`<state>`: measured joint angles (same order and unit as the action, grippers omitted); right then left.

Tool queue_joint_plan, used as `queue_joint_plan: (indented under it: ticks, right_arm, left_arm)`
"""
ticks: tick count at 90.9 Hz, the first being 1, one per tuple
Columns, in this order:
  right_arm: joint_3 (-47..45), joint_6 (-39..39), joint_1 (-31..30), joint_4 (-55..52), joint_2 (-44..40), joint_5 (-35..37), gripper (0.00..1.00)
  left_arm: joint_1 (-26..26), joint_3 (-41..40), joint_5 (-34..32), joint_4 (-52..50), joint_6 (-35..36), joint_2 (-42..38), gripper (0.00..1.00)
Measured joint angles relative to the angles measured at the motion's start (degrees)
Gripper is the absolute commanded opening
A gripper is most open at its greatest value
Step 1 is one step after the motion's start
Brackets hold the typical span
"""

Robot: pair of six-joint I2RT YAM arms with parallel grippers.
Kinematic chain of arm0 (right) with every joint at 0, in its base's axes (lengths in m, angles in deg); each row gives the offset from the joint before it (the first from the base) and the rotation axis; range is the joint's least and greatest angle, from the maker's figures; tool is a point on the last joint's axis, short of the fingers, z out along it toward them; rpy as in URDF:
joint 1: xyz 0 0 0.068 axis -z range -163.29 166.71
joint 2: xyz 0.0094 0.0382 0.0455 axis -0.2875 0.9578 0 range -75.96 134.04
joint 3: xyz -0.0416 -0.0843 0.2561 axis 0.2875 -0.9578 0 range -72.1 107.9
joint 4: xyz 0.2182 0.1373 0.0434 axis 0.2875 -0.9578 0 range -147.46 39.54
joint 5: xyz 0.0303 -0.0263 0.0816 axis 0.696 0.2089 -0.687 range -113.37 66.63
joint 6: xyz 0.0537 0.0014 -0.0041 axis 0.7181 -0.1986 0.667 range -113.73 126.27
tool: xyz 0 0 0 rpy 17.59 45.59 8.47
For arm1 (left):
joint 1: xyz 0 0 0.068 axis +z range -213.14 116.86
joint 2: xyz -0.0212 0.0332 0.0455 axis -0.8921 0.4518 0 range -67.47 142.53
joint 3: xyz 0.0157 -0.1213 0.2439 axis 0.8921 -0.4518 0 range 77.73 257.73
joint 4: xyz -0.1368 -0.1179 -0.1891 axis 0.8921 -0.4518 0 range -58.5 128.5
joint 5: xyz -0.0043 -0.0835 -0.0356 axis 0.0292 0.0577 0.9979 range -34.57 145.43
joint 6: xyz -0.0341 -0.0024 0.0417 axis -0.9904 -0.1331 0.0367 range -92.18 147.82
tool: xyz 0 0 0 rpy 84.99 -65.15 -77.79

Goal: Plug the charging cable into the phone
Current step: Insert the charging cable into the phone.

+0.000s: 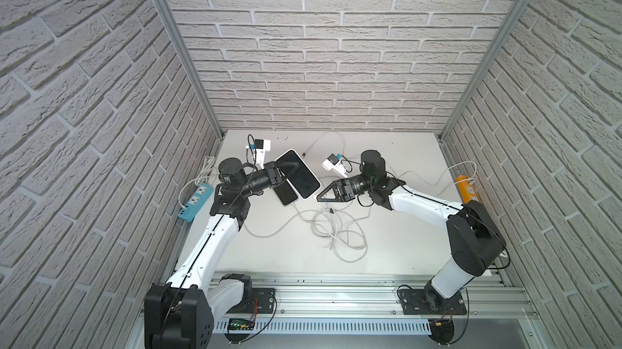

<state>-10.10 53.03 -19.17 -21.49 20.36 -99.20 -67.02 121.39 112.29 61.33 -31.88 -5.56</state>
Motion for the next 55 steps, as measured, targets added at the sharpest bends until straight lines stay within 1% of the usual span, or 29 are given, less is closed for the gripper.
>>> queue_joint_plan:
  ticks: [13, 35, 55]
  right_arm:
    - [-0.94, 5.88, 0.02, 8.31, 1.95, -1.33, 0.03]
    - [-1.25, 19.15, 0.26, 26.34, 7.19, -2.71, 0.03]
    - [-1.25, 30.36, 0.31, 41.99, 11.65, -2.36, 0.03]
  left_arm:
    - [0.0, -0.5, -0.81, 0.42, 0.02, -0.37, 0.0]
    - [0.0, -0.5, -2.93, 0.96, 0.39, -0.37, 0.0]
    - [0.0, -0.5, -4.39, 1.29, 0.9, -0.37, 0.0]
